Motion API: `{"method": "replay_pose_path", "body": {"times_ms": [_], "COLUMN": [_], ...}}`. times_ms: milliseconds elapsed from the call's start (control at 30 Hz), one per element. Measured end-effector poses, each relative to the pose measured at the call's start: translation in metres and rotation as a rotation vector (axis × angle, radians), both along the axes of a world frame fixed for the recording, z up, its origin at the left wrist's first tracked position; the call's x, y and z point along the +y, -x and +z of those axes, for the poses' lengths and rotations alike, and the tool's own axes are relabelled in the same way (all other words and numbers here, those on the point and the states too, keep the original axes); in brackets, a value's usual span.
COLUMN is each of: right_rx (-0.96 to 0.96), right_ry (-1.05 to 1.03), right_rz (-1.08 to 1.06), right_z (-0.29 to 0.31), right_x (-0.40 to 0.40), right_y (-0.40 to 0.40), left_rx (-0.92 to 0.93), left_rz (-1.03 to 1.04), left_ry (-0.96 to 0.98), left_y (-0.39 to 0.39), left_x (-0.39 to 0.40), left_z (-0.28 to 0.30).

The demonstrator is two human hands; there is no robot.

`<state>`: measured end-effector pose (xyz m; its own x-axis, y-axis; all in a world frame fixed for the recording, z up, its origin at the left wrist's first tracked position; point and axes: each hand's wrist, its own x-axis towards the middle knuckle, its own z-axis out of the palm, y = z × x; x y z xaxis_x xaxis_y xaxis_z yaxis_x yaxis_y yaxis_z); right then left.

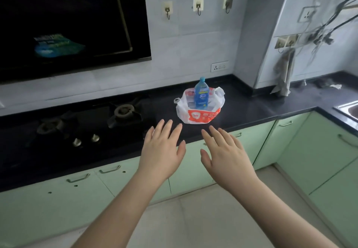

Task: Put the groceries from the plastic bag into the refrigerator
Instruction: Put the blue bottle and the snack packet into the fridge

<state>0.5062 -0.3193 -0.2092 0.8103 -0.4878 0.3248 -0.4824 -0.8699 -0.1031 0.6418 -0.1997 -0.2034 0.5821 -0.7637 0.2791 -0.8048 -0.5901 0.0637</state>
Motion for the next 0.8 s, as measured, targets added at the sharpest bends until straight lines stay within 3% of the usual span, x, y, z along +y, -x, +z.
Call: {"method": "replay_pose_path", "body": {"times_ms": [400,800], "right_rx": [0.066,0.144], "right_ry": [0.000,-0.051], "right_rz": [-0.123,-0.188], "right_z": [-0.005,-0.022], "right_x": [-0.067,-0.138], "right_y": [-0.107,-0.152], "left_rx": [0.033,0.070], "left_rz": [-0.115,-0.228], "left_ry": [-0.026,-0.054], "left_y": [-0.128,-0.179], "left_x": [-0.062,-0.149], "left_z": [-0.014,-0.037]}}
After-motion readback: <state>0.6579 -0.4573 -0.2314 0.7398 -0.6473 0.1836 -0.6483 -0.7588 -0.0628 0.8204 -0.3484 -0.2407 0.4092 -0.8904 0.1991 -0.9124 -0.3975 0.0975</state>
